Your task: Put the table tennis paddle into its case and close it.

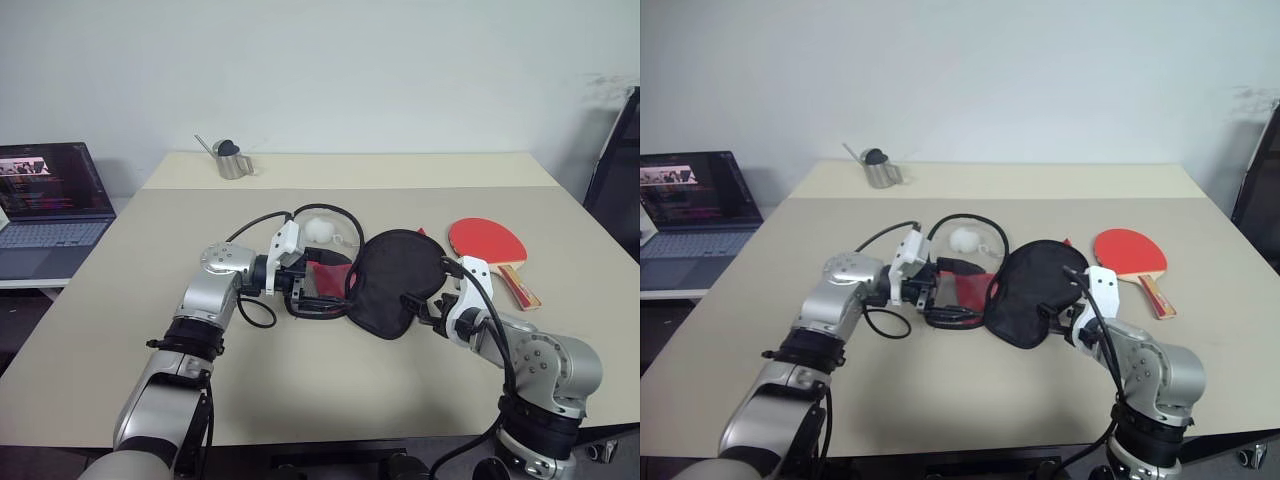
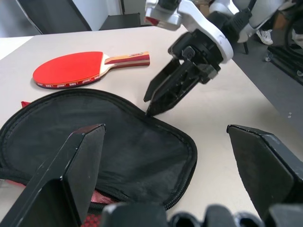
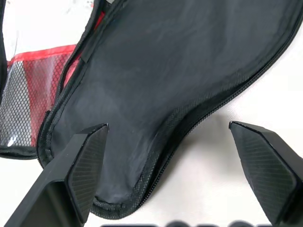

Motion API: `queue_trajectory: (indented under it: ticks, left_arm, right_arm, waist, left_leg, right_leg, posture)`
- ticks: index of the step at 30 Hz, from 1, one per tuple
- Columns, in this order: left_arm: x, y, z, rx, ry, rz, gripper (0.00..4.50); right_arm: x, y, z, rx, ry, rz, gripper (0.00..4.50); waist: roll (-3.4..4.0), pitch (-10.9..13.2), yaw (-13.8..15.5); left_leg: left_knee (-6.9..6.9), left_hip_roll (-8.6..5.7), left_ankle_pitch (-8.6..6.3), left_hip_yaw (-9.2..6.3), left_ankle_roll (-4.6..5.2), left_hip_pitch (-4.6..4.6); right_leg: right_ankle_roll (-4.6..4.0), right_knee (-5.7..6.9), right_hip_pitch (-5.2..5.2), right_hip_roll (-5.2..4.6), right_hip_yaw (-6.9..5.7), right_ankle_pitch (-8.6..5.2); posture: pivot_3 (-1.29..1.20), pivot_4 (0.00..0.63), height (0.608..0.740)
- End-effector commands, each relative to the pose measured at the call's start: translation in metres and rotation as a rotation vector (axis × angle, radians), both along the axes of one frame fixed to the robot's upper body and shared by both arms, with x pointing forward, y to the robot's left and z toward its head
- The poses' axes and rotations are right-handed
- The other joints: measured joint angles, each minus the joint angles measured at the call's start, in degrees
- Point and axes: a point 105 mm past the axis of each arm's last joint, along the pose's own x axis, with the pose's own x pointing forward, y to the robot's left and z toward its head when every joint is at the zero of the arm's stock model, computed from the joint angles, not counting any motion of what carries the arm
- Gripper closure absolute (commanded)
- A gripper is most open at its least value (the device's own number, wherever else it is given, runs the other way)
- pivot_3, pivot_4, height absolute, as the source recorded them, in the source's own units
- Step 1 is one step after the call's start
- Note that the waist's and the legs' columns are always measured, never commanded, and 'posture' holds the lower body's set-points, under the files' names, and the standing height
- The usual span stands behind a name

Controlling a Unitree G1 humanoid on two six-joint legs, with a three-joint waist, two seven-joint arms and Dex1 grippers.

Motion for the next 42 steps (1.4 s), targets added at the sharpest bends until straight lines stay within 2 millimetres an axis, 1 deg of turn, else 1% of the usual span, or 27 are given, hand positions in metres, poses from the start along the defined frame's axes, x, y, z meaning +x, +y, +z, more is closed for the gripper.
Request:
queue_trajectory:
  ticks: [1,5,12,13,16,18,23,26,31,38,42]
  left_arm:
    - [0.0,0.002,0.012,-0.008,-0.046,-0.017,0.0]
    - [0.0,0.003,0.009,-0.005,-0.039,-0.011,0.0]
    - [0.003,0.017,0.002,-0.003,-0.027,0.073,0.0]
    - [0.001,0.018,0.0,-0.006,-0.025,0.079,0.0]
    - [-0.007,0.019,-0.004,-0.015,-0.017,0.085,0.0]
    - [-0.011,0.018,-0.005,-0.013,-0.015,0.089,0.0]
    - [-0.015,0.019,-0.007,-0.004,-0.02,0.097,0.0]
    - [-0.017,0.019,-0.007,-0.006,-0.018,0.096,0.0]
    - [-0.02,0.016,-0.008,-0.008,-0.01,0.084,0.0]
    - [-0.023,0.012,-0.011,-0.008,-0.004,0.063,0.0]
    - [-0.022,0.011,-0.012,-0.006,-0.006,0.056,0.0]
  right_arm:
    - [0.006,0.003,0.004,0.0,-0.036,-0.004,0.03]
    - [0.012,0.007,0.0,-0.03,-0.043,0.012,0.03]
    - [0.015,0.012,0.0,-0.077,-0.081,0.043,0.03]
    - [0.015,0.012,0.0,-0.086,-0.088,0.051,0.2]
    - [0.014,0.011,0.0,-0.11,-0.103,0.079,0.92]
    - [0.013,0.007,0.002,-0.124,-0.108,0.099,1.7]
    - [0.013,-0.002,0.007,-0.163,-0.113,0.169,3.47]
    - [0.016,-0.013,0.012,-0.203,-0.12,0.193,4.49]
    - [0.02,-0.029,0.021,-0.255,-0.127,0.221,4.49]
    - [0.027,-0.054,0.022,-0.368,-0.112,0.244,4.49]
    - [0.034,-0.066,0.028,-0.426,-0.128,0.236,4.49]
  waist:
    - [0.0,0.0,0.0]
    - [0.0,0.0,0.0]
    - [0.01,0.0,-0.2]
    - [0.0,0.0,-0.2]
    - [0.0,0.0,-0.4]
    - [0.0,0.0,-0.4]
    - [0.0,0.0,-0.4]
    - [0.0,0.0,-0.4]
    - [0.0,0.0,-0.3]
    - [0.0,0.0,-0.2]
    - [0.0,0.0,-0.1]
  left_leg:
    - [0.0,0.0,0.0,0.0,0.0,0.0]
    - [-0.02,0.0,0.0,0.0,0.0,0.0]
    - [-0.03,0.0,0.0,-0.02,0.0,0.0]
    - [-0.03,0.0,0.0,-0.02,0.0,0.0]
    - [-0.03,0.0,0.0,-0.02,0.0,-0.01]
    - [-0.03,0.0,0.0,-0.02,0.0,-0.01]
    - [0.0,0.0,0.0,-0.03,0.0,0.0]
    - [-0.01,0.0,0.0,-0.02,0.0,0.01]
    - [-0.01,0.0,0.0,0.0,0.0,0.0]
    - [0.0,0.0,0.0,0.03,0.0,-0.01]
    - [0.0,0.0,0.0,0.03,0.0,0.0]
  right_leg:
    - [0.0,0.0,0.0,0.0,0.0,0.0]
    - [0.0,0.0,-0.01,0.0,0.0,0.0]
    - [0.0,-0.01,-0.01,0.0,-0.01,0.0]
    - [0.0,-0.01,0.0,0.0,-0.01,0.0]
    - [0.0,-0.01,0.0,0.0,0.0,0.0]
    - [0.0,-0.02,-0.01,0.0,0.0,0.0]
    - [-0.01,-0.01,0.02,0.0,-0.01,-0.01]
    - [-0.02,-0.02,0.01,0.0,-0.01,-0.02]
    - [-0.02,-0.05,0.01,0.0,0.01,-0.02]
    - [-0.03,-0.06,0.01,0.0,0.01,-0.03]
    - [-0.03,-0.05,0.01,0.0,0.01,-0.02]
  posture:
    - [0.0,0.15,0.74]
    - [0.0,0.15,0.74]
    - [0.0,0.15,0.74]
    - [0.0,0.15,0.74]
    - [0.0,0.15,0.74]
    - [0.0,0.15,0.74]
    - [0.0,0.15,0.74]
    - [0.0,0.15,0.74]
    - [0.0,0.15,0.74]
    - [0.0,0.15,0.74]
    - [0.0,0.15,0.74]
